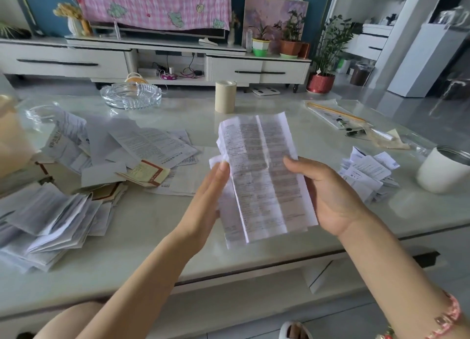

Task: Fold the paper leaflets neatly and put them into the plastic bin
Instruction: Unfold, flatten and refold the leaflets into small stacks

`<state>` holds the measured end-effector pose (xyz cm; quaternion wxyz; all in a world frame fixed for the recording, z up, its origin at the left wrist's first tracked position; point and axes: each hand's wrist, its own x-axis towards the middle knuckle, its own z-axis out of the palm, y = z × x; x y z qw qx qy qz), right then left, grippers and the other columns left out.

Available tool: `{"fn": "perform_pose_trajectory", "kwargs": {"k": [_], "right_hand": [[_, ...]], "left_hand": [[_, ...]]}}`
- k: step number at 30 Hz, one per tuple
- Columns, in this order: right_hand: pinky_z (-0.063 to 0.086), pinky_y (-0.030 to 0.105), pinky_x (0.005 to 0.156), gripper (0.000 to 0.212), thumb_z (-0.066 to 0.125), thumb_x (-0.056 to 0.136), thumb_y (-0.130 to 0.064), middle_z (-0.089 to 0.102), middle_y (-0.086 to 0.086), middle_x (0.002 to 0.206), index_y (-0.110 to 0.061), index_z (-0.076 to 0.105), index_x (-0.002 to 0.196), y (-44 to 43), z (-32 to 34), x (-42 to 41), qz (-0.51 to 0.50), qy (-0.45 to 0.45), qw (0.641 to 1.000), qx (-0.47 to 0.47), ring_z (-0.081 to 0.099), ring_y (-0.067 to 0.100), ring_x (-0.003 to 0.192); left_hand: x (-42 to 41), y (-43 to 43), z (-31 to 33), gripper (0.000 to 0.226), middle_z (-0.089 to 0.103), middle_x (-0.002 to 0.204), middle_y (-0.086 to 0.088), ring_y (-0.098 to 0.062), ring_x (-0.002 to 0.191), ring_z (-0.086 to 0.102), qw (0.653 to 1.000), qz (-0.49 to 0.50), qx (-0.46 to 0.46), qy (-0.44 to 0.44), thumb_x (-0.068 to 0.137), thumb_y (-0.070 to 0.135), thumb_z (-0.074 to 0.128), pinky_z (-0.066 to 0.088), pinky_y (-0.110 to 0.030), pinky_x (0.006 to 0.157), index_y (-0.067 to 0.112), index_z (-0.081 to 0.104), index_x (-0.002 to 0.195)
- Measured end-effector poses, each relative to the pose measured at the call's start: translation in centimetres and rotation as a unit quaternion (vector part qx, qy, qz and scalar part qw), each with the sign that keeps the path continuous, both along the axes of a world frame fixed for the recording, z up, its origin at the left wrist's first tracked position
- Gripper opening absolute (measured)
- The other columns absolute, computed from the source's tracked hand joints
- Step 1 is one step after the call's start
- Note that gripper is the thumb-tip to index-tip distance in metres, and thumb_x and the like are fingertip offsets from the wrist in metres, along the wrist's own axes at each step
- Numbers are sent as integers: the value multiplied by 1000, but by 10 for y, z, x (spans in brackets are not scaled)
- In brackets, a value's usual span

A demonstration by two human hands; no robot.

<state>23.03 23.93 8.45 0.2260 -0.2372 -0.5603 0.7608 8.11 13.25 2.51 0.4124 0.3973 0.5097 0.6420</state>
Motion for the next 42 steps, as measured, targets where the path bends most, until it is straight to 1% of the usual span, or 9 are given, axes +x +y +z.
{"fn": "perform_pose_trajectory", "kwargs": {"k": [4, 7, 10, 22, 28, 33, 36, 39, 42], "right_hand": [[52, 31, 77, 35, 50, 86, -37, 68, 6, 96, -13, 68, 105, -5, -3, -3, 34, -5, 999, -31, 65, 20, 89], [53, 29, 69, 29, 58, 80, -30, 68, 9, 90, -8, 67, 97, -10, -10, -11, 34, -35, 999, -12, 65, 21, 81], [52, 28, 64, 30, 64, 72, -25, 69, 11, 88, -6, 68, 95, -9, -14, -16, -7, -49, 999, 1, 65, 23, 78], [49, 22, 76, 18, 66, 83, -26, 75, 1, 86, -10, 74, 86, 3, -9, -4, -125, -92, 966, 209, 69, 12, 84], [43, 1, 65, 5, 69, 83, -19, 70, -11, 82, -16, 72, 86, 18, -17, -1, -215, -112, 934, 263, 63, -10, 74], [48, 6, 65, 17, 62, 87, -15, 71, 3, 92, -2, 71, 93, 30, -29, 2, -229, -189, 919, 258, 64, 6, 84], [47, 48, 87, 31, 58, 87, -11, 60, 32, 107, 17, 58, 99, 40, -44, 4, -238, -305, 874, 294, 52, 46, 105], [41, 34, 86, 22, 55, 87, -9, 62, 19, 111, 5, 66, 99, 39, -51, 1, -255, -400, 769, 429, 52, 38, 107], [42, 22, 79, 13, 59, 88, -18, 64, 6, 109, -14, 64, 99, 25, -51, -8, -179, -350, 829, 397, 57, 18, 97]], "left_hand": [[11, -1, 5, 70, 64, 122, -6, -22, 112, 60, 974, -84, 31, -209, 87, 63, 16, 49, -39, 92, 24, 62, 122], [11, 1, 7, 78, 53, 132, -21, -32, 122, 52, 932, -173, 38, -318, 83, 65, 42, 40, -46, 103, 6, 52, 132], [11, 3, 10, 61, 69, 94, -25, -28, 84, 70, 913, -187, 20, -363, 84, 46, 43, 57, -32, 72, -7, 71, 94], [-3, -7, 6, 43, 71, 105, -9, -24, 95, 69, 987, 17, -71, -143, 74, 29, 64, 57, -33, 81, 8, 63, 111], [-5, -3, -3, 64, 72, 93, -9, -21, 81, 70, 973, 203, -95, -59, 63, 55, 65, 58, -32, 72, 3, 64, 101], [-15, 0, -14, 48, 54, 75, -13, -25, 70, 54, 937, 307, -167, 14, 86, 54, 53, 50, -39, 68, 7, 51, 80], [-21, 0, -17, 29, 57, 72, -10, -25, 67, 56, 929, 328, -170, 5, 90, 29, 59, 52, -38, 66, 6, 51, 74], [-26, 0, -18, 28, 56, 70, -10, -24, 64, 54, 925, 332, -185, 24, 90, 25, 59, 46, -33, 64, 8, 48, 70], [-28, 0, -19, 25, 55, 75, -14, -24, 68, 54, 924, 329, -194, 27, 89, 28, 59, 45, -36, 65, 9, 49, 75]]}}
